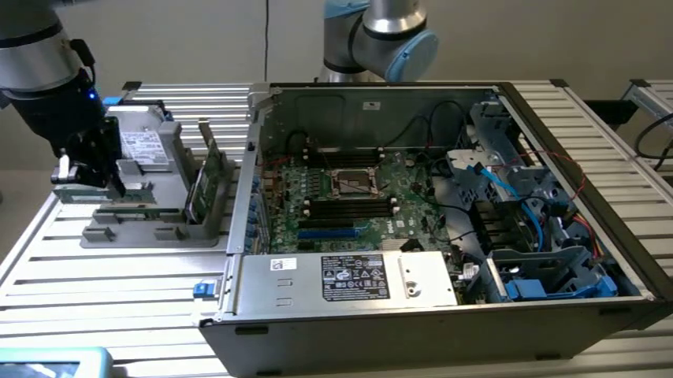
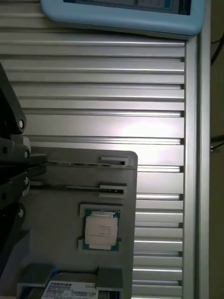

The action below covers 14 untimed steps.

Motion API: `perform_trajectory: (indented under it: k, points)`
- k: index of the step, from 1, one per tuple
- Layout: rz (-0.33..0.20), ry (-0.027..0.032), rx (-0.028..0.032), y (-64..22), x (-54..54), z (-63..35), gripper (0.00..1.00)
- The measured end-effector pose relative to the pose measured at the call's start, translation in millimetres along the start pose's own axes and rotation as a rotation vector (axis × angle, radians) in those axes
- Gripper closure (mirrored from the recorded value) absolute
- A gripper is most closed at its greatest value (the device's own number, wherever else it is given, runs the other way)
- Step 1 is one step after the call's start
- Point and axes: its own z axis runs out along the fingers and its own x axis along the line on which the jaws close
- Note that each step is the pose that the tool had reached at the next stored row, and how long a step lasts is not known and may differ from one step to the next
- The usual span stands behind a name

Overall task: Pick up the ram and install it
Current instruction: 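Pick up the ram and move it above insertion slot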

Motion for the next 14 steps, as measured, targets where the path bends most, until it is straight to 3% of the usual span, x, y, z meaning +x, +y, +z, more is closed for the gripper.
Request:
perform_trajectory:
  k: [4,10,14]
  points:
    - [0.0,0.0001,-0.0002,-5.1,1.3,-18.3,0.87]
    - [-0.001,-0.0071,0.0,-22.6,6.8,-45.7,0.87]
    - [-0.001,-0.0084,-0.0009,-36.6,9.6,-63.6,0.87]
